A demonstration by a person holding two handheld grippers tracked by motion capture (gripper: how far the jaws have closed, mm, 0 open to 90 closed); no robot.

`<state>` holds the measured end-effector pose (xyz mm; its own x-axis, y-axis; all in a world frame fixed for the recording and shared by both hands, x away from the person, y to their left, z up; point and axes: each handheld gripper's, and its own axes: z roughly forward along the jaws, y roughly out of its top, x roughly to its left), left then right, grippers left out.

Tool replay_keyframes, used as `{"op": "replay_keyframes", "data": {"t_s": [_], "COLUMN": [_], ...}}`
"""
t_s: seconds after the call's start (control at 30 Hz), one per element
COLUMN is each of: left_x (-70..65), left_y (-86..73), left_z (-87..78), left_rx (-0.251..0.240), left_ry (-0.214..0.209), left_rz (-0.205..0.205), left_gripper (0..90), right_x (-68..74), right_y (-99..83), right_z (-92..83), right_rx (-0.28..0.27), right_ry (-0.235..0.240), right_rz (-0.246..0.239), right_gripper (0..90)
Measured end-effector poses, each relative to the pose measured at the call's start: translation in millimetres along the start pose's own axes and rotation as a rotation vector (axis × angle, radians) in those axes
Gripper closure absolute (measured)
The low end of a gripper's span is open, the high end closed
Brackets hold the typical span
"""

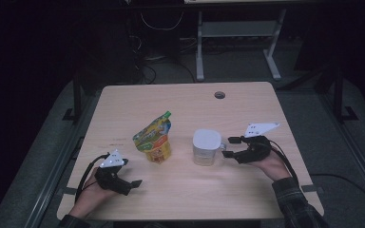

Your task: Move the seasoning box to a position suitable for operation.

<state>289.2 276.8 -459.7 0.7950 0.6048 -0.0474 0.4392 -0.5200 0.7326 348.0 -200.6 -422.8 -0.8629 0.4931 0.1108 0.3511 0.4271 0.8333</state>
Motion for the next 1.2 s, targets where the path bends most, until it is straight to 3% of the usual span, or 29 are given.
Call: {"op": "replay_keyframes", "data": {"t_s": [0.17, 0.57, 0.9, 1.2], "left_x": [-0.4, -2.5, -2.6, -2.8], "left_y": [-0.3, -0.4, -0.3, -0.6], "left_z": [0.0, 1.4, 1.4, 1.7], "left_rx": [-0.003, 0.0, -0.001, 0.002], "left_ry": [-0.009, -0.021, -0.025, -0.026], "left_rz": [-0.004, -0.01, -0.009, -0.009], "left_gripper": [0.0, 0.0, 0.0, 0.0], "right_x": [-5.1, -5.4, 1.7, 7.0], "right_y": [4.3, 5.5, 7.4, 7.1], "right_z": [7.8, 20.0, 21.3, 20.1], "right_rx": [0.017, 0.026, 0.037, 0.044], "right_ry": [0.039, 0.068, 0.049, 0.047], "right_rz": [-0.013, -0.067, -0.129, -0.141], "right_gripper": [47.9, 62.4, 67.9, 68.5]}}
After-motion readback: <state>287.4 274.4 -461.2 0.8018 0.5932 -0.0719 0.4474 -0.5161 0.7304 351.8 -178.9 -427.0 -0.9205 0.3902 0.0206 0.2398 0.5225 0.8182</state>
